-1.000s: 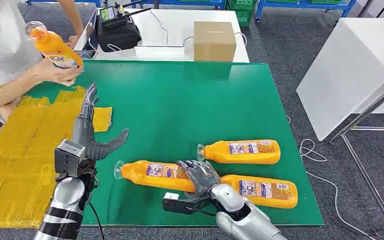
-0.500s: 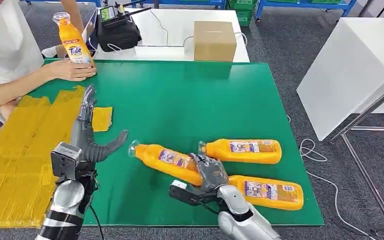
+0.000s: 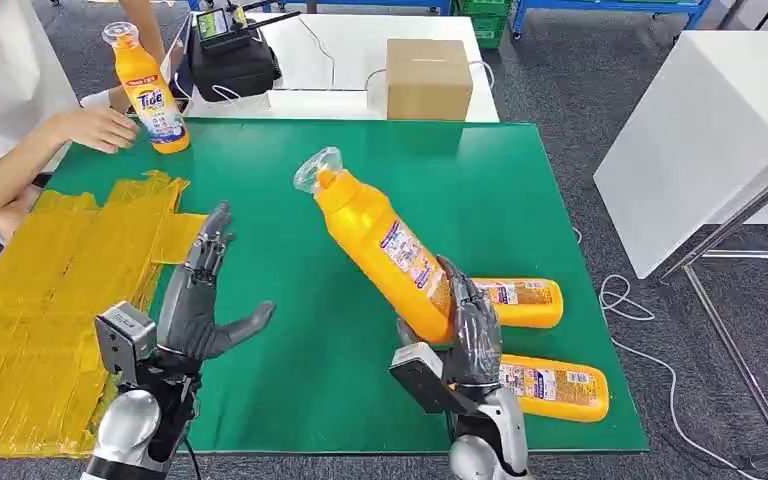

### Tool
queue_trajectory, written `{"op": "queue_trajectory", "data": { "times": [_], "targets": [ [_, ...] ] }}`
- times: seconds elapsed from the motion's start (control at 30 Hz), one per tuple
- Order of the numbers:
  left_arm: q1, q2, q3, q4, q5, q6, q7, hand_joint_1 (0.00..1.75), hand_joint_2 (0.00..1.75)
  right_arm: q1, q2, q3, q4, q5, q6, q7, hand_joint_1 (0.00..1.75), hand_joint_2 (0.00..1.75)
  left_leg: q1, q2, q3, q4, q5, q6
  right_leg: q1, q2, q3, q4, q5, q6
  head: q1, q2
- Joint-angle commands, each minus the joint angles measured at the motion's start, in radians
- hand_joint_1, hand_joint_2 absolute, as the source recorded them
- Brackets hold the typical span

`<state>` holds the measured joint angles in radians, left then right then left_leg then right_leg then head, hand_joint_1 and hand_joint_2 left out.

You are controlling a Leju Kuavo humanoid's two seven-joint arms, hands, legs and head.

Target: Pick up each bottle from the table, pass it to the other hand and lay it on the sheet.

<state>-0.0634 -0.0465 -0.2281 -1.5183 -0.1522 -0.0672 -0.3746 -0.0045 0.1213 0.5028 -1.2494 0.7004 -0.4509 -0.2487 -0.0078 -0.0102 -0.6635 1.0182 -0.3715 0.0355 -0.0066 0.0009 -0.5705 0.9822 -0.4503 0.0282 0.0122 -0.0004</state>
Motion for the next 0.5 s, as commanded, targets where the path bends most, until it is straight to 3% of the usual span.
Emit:
{"op": "queue_trajectory", "data": {
  "times": [0.03, 0.07, 0.17, 0.3, 0.5],
  "targets": [
    [-0.017, 0.0, -0.023, 0.043, 0.013, -0.013, 0.012, 0.0, 1.75, 0.009, 0.008, -0.051, -0.048, -0.01, -0.006, -0.007, 1.75, 1.75, 0.0, 0.0, 0.002, -0.001, -0.001, -0.001, 0.0, -0.001, 0.002, -0.001, -0.001, 0.0, 0.0, 0.0],
    [-0.017, 0.0, -0.023, 0.043, 0.013, -0.013, 0.012, 0.0, 1.75, 0.009, 0.008, -0.051, -0.048, -0.01, -0.006, -0.007, 1.75, 1.75, 0.0, 0.0, 0.004, -0.001, -0.002, -0.002, 0.0, -0.001, 0.005, -0.001, -0.002, 0.0, 0.0, 0.0],
    [-0.042, 0.024, -0.047, 0.125, 0.253, -0.23, 0.101, 0.0, 1.75, -0.01, 0.02, -0.046, -0.017, -0.056, -0.019, -0.066, 1.75, 1.75, 0.0, 0.0, 0.005, -0.001, -0.002, -0.002, 0.0, -0.001, 0.006, -0.001, -0.001, 0.0, 0.0, 0.0],
    [-0.065, 0.033, -0.099, 0.16, 0.471, -0.387, 0.129, 0.0, 1.75, -0.047, 0.029, -0.011, 0.058, -0.068, -0.005, -0.094, 1.75, 1.75, 0.0, 0.0, 0.003, -0.001, 0.0, -0.001, 0.0, 0.0, 0.003, -0.001, 0.0, 0.001, 0.0, 0.0],
    [-0.127, 0.013, -0.169, 0.206, 0.573, -0.386, 0.177, 0.0, 1.75, -0.157, 0.076, 0.091, 0.334, -0.016, -0.048, -0.147, 1.75, 1.75, 0.001, 0.001, 0.004, -0.001, 0.0, -0.002, 0.001, 0.0, 0.004, -0.002, 0.001, 0.0, 0.0, 0.0]
  ]
}}
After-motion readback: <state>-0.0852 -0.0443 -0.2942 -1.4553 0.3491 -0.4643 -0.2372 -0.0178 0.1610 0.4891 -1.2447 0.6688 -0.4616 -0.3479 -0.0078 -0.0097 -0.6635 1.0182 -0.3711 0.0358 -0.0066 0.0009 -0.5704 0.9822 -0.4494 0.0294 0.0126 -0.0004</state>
